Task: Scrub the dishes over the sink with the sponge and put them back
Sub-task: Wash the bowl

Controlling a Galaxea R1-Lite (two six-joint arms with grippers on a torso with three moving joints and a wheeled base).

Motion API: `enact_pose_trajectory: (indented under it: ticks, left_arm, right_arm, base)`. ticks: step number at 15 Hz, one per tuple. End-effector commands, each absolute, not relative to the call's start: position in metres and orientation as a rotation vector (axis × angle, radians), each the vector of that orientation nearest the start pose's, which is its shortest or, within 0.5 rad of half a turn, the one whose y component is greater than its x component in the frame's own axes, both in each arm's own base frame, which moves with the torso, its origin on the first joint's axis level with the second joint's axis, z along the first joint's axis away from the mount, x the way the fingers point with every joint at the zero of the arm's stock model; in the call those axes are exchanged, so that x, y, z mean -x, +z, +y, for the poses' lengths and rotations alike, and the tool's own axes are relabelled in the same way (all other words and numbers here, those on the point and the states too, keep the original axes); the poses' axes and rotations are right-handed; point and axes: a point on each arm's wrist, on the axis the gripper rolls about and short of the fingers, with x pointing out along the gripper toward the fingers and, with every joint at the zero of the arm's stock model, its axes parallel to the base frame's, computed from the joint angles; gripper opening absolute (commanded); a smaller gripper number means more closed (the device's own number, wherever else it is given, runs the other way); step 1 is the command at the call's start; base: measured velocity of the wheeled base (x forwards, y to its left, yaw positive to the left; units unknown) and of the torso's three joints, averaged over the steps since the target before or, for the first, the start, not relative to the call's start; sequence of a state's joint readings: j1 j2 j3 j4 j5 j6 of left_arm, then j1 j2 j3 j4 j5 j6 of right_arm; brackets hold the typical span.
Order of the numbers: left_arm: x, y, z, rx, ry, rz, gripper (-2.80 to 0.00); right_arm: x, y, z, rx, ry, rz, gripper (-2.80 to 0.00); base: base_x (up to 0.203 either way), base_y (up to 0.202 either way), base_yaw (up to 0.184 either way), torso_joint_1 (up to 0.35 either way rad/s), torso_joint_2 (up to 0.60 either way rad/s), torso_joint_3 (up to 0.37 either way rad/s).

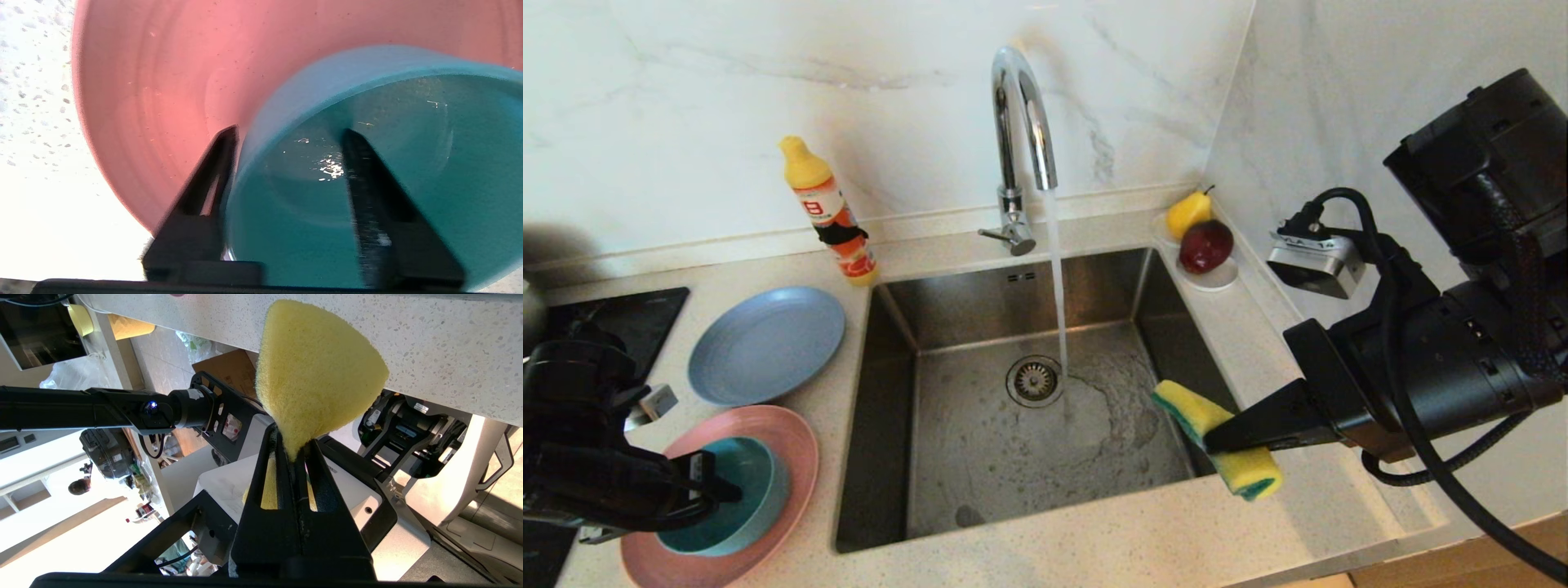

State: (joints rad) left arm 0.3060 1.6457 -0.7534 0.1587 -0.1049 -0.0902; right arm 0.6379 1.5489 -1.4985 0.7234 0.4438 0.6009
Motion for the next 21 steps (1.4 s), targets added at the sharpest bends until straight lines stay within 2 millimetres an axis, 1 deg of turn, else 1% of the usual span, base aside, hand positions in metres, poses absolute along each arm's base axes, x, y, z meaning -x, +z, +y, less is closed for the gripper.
enact_pose_trajectory:
  ticks: [1,6,8,11,13,15,18,21]
  left_arm:
    - [-0.232,0.122,0.071,0.295,0.230,1.022,-2.80]
    - [-0.233,0.124,0.076,0.278,0.272,0.991,-2.80]
    - [-0.232,0.125,0.081,0.277,0.285,0.987,-2.80]
    - [-0.232,0.134,0.088,0.292,0.311,0.948,-2.80]
    - [-0.232,0.148,0.090,0.296,0.321,0.899,-2.80]
    - [-0.228,0.165,0.088,0.290,0.322,0.839,-2.80]
    - [-0.219,0.197,0.085,0.290,0.324,0.754,-2.80]
    - [-0.205,0.236,0.079,0.279,0.321,0.655,-2.80]
  right_arm:
    - [-0.190,0.295,0.153,-0.436,0.745,1.093,-2.80]
    - [-0.191,0.295,0.154,-0.436,0.744,1.095,-2.80]
    - [-0.191,0.296,0.154,-0.437,0.746,1.091,-2.80]
    - [-0.191,0.295,0.154,-0.436,0.746,1.094,-2.80]
    - [-0.191,0.296,0.154,-0.436,0.747,1.093,-2.80]
    - [-0.191,0.296,0.154,-0.436,0.747,1.093,-2.80]
    - [-0.191,0.295,0.154,-0.435,0.745,1.097,-2.80]
    - [-0.189,0.295,0.153,-0.436,0.746,1.094,-2.80]
  base:
    - [0.000,0.000,0.000,0.000,0.00,0.000]
    - [0.000,0.000,0.000,0.000,0.00,0.000]
    - [0.000,0.000,0.000,0.000,0.00,0.000]
    - [0.000,0.000,0.000,0.000,0.00,0.000]
    - [0.000,0.000,0.000,0.000,0.00,0.000]
    - [0.000,0.000,0.000,0.000,0.00,0.000]
    - [0.000,0.000,0.000,0.000,0.00,0.000]
    - [0.000,0.000,0.000,0.000,0.00,0.000]
